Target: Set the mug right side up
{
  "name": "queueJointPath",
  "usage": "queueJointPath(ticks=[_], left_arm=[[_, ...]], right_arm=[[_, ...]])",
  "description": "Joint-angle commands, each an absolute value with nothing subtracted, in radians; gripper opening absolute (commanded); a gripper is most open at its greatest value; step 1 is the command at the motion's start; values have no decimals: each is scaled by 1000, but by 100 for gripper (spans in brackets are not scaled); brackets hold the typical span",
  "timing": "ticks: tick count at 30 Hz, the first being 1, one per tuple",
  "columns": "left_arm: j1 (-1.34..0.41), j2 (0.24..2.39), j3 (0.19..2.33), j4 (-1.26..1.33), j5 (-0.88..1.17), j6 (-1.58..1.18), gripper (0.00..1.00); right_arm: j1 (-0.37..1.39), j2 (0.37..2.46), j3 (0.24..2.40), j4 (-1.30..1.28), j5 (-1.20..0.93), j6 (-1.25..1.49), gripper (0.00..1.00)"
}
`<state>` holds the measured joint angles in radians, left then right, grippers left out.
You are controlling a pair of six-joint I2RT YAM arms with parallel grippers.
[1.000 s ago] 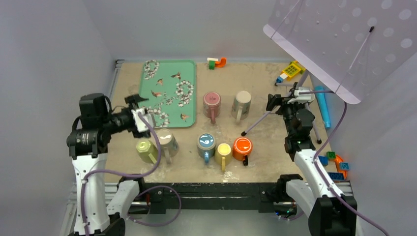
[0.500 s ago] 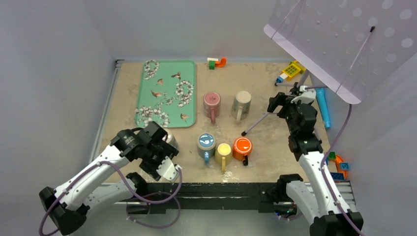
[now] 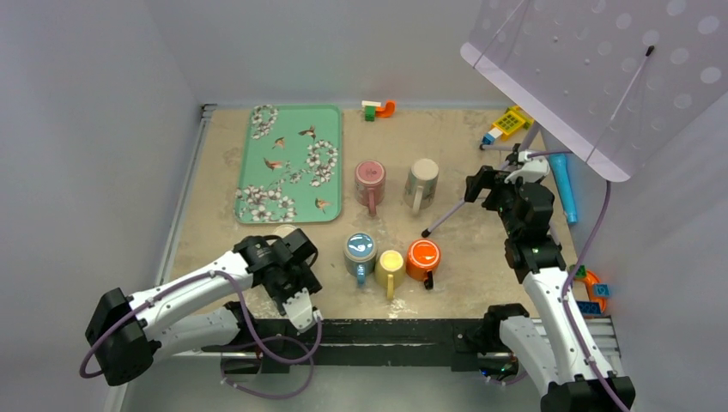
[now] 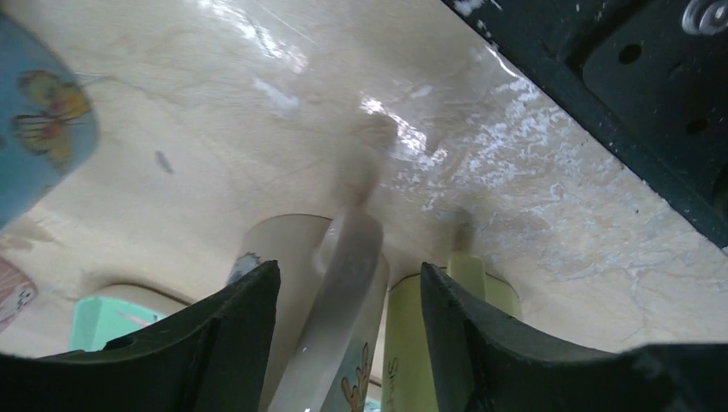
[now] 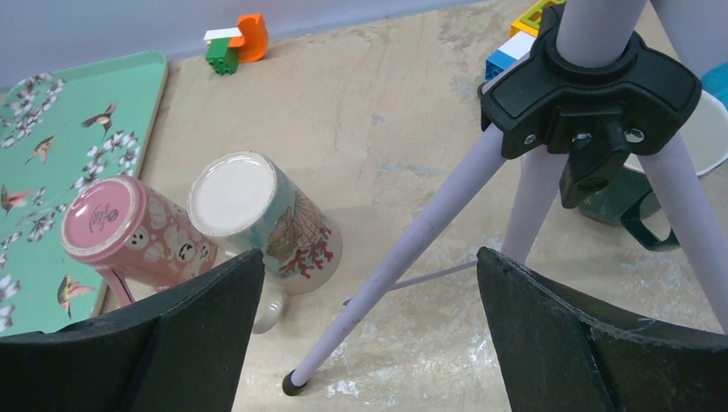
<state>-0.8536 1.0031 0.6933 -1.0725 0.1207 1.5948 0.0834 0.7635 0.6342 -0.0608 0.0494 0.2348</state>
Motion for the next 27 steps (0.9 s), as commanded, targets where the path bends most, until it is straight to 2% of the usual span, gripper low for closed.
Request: queueJointPath(ticks=[1, 5, 7, 10, 11, 17, 22, 27], left_arm=[[-859, 1040, 639, -939, -8, 1701, 60], [-859, 1063, 633, -871, -68, 1725, 47], [-859, 1064, 624, -847, -64, 1739, 36], [-858, 1069, 628, -802, -56, 1711, 6], [-859, 1066, 637, -796, -47, 1688, 0], [-824, 1059, 853, -806, 36, 1409, 0], [-671, 1056, 1130, -918, 315, 1177, 0], [-497, 1037, 1234, -817, 503, 895, 0]], right_arm=[[87, 744, 680, -44, 5, 194, 98], [86, 732, 679, -39, -22, 199, 98], [87, 717, 677, -45, -33, 199, 98], [87, 693, 677, -55, -33, 200, 98], [87, 684, 677, -59, -33, 202, 98], [89, 666, 711, -107, -70, 210, 98], [90, 674, 757, -148, -163, 206, 98], [90, 681, 806, -218, -254, 205, 98]])
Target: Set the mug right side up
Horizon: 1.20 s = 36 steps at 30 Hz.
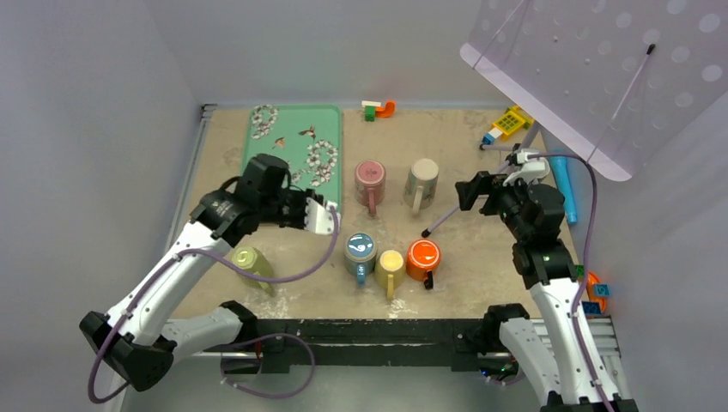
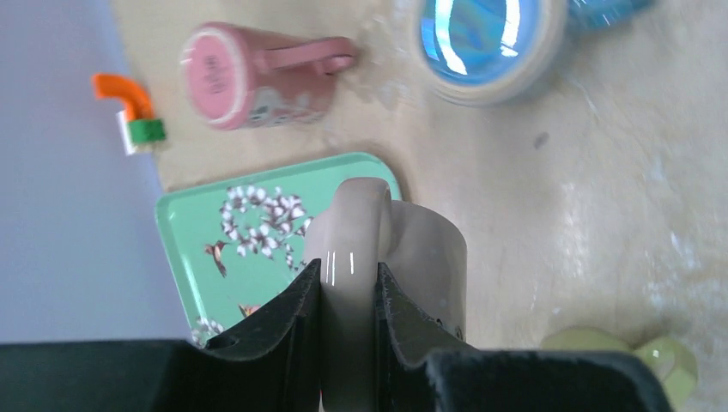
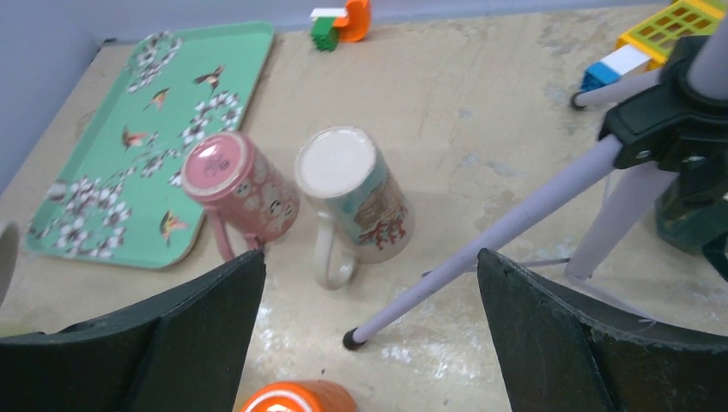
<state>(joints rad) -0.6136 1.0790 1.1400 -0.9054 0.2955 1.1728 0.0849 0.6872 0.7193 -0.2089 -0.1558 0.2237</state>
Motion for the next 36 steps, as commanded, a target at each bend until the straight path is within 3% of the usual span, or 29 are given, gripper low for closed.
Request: queueJointPath(ticks=[1, 8, 14, 25, 28, 31, 32, 34, 35, 36], left_arm=[[-465, 1030, 1239, -774, 528, 821, 0], [-264, 1004, 1230, -434, 689, 192, 0], [-94, 1039, 1206, -129, 936, -300, 0], [-83, 993, 1177, 31, 1011, -432, 0], [-83, 998, 1175, 33, 1011, -430, 0], [-81, 1010, 1166, 38, 997, -425, 0], [-81, 1015, 1161, 46, 993, -428, 0], [-78, 1026, 1152, 50, 982, -424, 0], [-72, 1031, 1156, 29, 963, -412, 0], [-62, 1033, 1172, -42, 923, -391, 2]], right_arm=[[91, 678, 811, -229, -273, 206, 98], [129, 642, 830, -175, -576, 218, 98], [496, 803, 895, 110, -638, 277, 98], [690, 1323, 1238, 325, -778, 347, 98], [715, 1397, 1282, 340, -827, 346, 94], [738, 1447, 1317, 366, -889, 353, 75], [746, 1466, 1335, 359, -896, 351, 62], [750, 1504, 1377, 324, -889, 329, 15], [750, 1516, 1397, 291, -870, 306, 0], [750, 1527, 1425, 229, -820, 260, 0]])
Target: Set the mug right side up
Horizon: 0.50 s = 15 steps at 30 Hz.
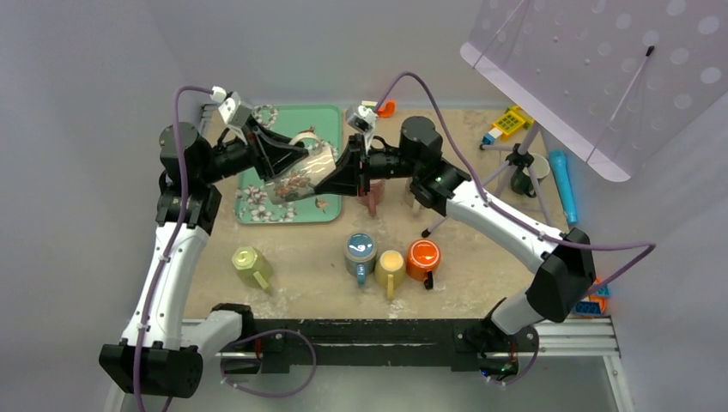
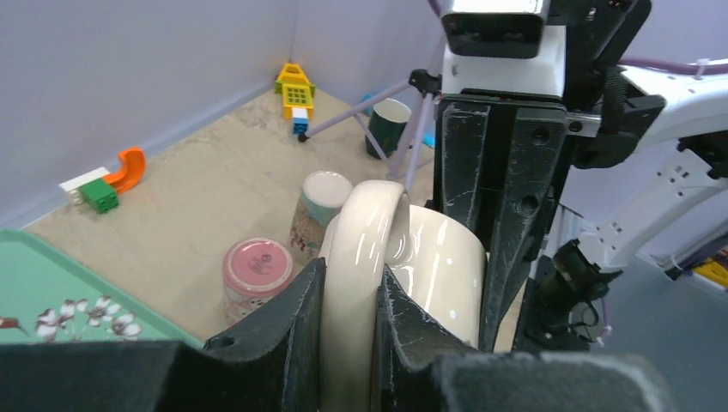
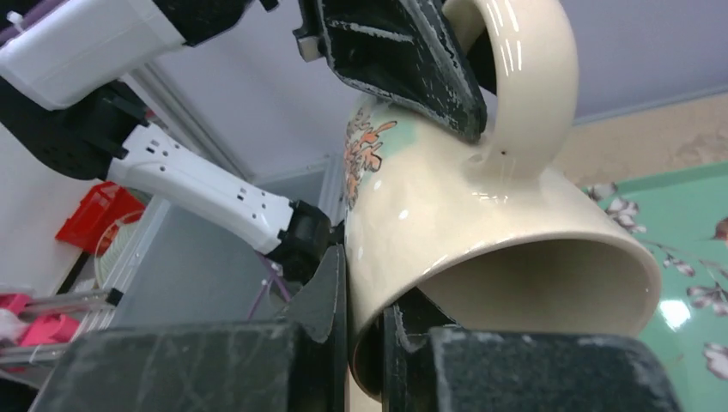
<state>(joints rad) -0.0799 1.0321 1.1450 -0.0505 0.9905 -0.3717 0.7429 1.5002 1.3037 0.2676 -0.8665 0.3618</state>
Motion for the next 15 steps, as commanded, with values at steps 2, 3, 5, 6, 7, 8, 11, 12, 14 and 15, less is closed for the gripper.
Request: queueJointPath(ticks=[2, 3, 5, 6, 7, 8, 11, 12, 14, 15], left_arm=[[-43, 1043, 1230, -238, 802, -266, 67], [-37, 1044, 1259, -332, 751, -191, 95], [-21, 1027, 1274, -453, 585, -77, 100], [-15, 1008, 1267, -485, 515, -36, 100], [-8, 989, 1256, -509, 451, -11, 100], [-6, 964, 1241, -520, 393, 34, 100], [-6, 891, 1189, -523, 285, 131, 100], [-6, 877, 1177, -528, 260, 162, 100], [-5, 861, 1169, -562, 235, 199, 100], [-5, 860, 1168, -581, 229, 211, 100]], right_arm=[[753, 1561, 1526, 27, -616, 98, 0], [753, 1593, 1590, -82, -513, 31, 0], [754, 1685, 1731, -243, -347, -77, 0], [754, 1741, 1806, -309, -293, -118, 0], [755, 1797, 1879, -365, -253, -151, 0], [759, 1853, 1978, -422, -206, -182, 0], [780, 2049, 2214, -590, -88, -266, 0], [789, 2101, 2282, -642, -63, -288, 0], [811, 2175, 2359, -704, -33, -333, 0], [824, 2193, 2366, -715, -38, -364, 0]])
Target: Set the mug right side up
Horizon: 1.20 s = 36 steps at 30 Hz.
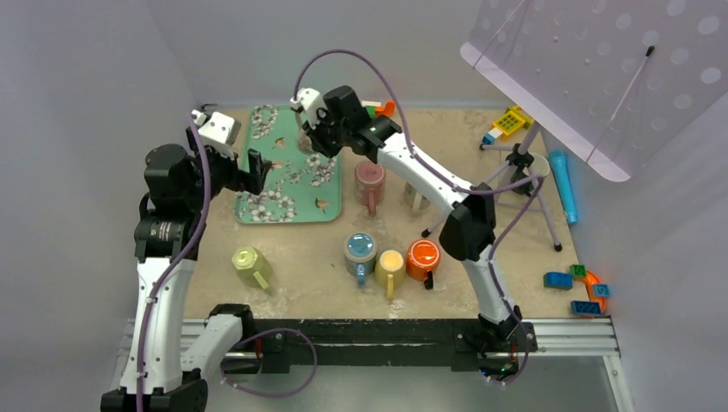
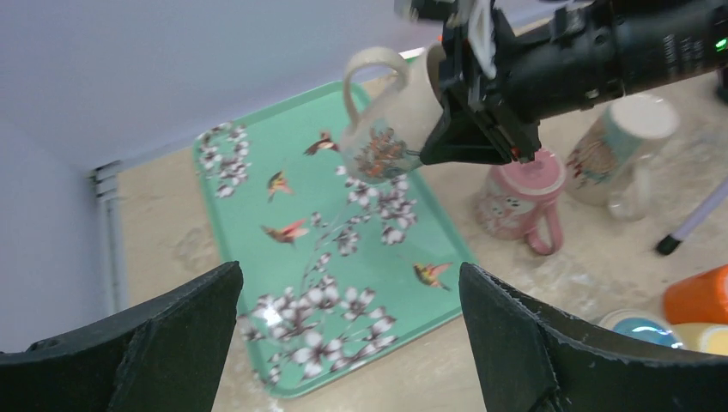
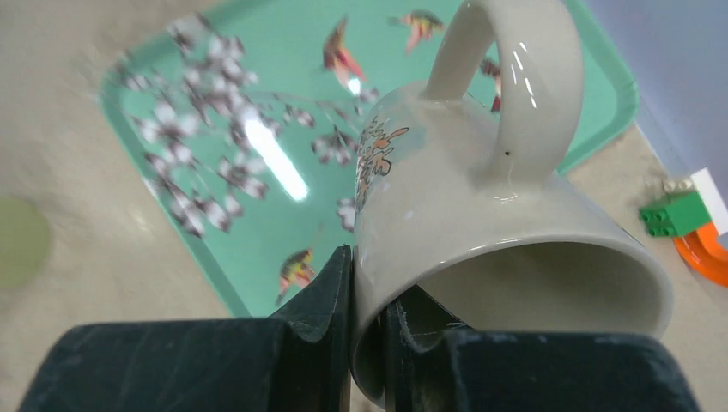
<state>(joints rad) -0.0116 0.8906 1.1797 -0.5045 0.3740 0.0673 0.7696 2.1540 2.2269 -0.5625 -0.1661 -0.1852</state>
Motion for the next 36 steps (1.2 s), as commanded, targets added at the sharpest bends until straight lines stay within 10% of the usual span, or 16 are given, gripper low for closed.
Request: queueJointPath(ticks=[1, 19, 25, 36], left_arm=[[-3, 858, 1166, -591, 222, 217, 100], [-1, 838, 1228, -727, 290, 287, 100], [-1, 840, 1251, -725, 276, 289, 100], [-1, 836, 1284, -837, 442, 428, 97]], right_arm=[[839, 2205, 2361, -720, -50, -407, 0], [976, 2339, 2384, -834, 101, -692, 1], [985, 2294, 2358, -752, 120, -704, 46], [985, 2199, 2305, -676, 143, -630, 54]])
